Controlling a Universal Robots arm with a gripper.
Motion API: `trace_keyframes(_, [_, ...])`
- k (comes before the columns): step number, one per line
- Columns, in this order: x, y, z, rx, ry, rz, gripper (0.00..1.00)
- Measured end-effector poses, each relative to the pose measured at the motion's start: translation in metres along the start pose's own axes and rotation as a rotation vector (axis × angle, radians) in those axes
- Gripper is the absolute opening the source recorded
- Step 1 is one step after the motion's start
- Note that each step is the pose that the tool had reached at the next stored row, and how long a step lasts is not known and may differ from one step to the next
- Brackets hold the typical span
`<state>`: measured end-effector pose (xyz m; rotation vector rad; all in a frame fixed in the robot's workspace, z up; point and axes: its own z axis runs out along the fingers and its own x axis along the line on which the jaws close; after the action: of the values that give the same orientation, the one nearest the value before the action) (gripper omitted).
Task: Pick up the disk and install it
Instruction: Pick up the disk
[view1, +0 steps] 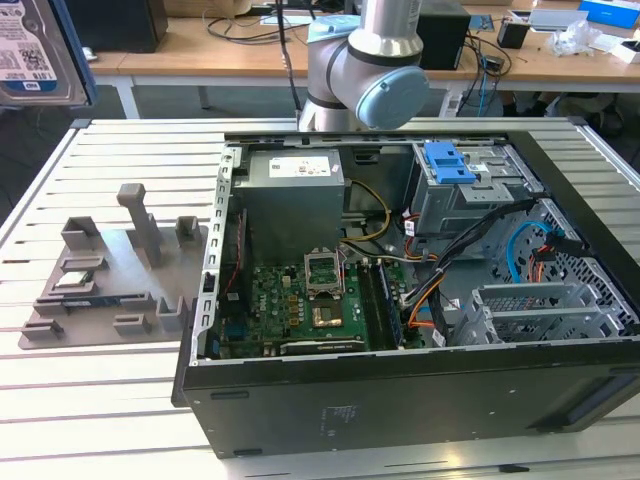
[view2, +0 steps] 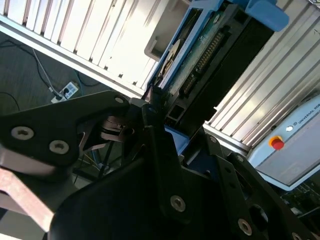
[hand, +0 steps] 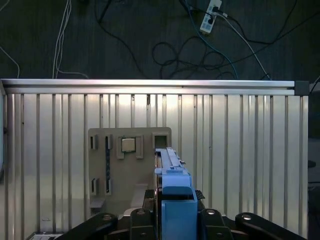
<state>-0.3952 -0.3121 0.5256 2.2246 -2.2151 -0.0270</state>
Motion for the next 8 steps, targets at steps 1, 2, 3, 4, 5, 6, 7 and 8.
trace_keyframes(1, [0.0,0.0001,-0.0026,0.0,0.0,0.0,0.37])
trace_keyframes(2, [-0.0001,0.0001,-0.0066,-0.0001,0.0001,0.0,0.37])
trace_keyframes(3, [-0.0001,0.0001,-0.0099,-0.0001,0.0,0.0,0.37])
trace_keyframes(4, [0.0001,0.0003,-0.0103,0.0,-0.0119,0.0,0.37])
trace_keyframes(5, [0.0011,0.0002,-0.0103,0.0,-0.0203,0.0,0.37])
trace_keyframes(6, [0.002,0.0002,-0.0104,0.0,-0.0234,0.0,0.37])
trace_keyframes(7, [0.0024,0.0002,-0.0103,0.0,-0.0248,0.0,0.37])
trace_keyframes(8, [0.0024,0.0002,-0.0103,0.0001,-0.0249,0.0,0.37])
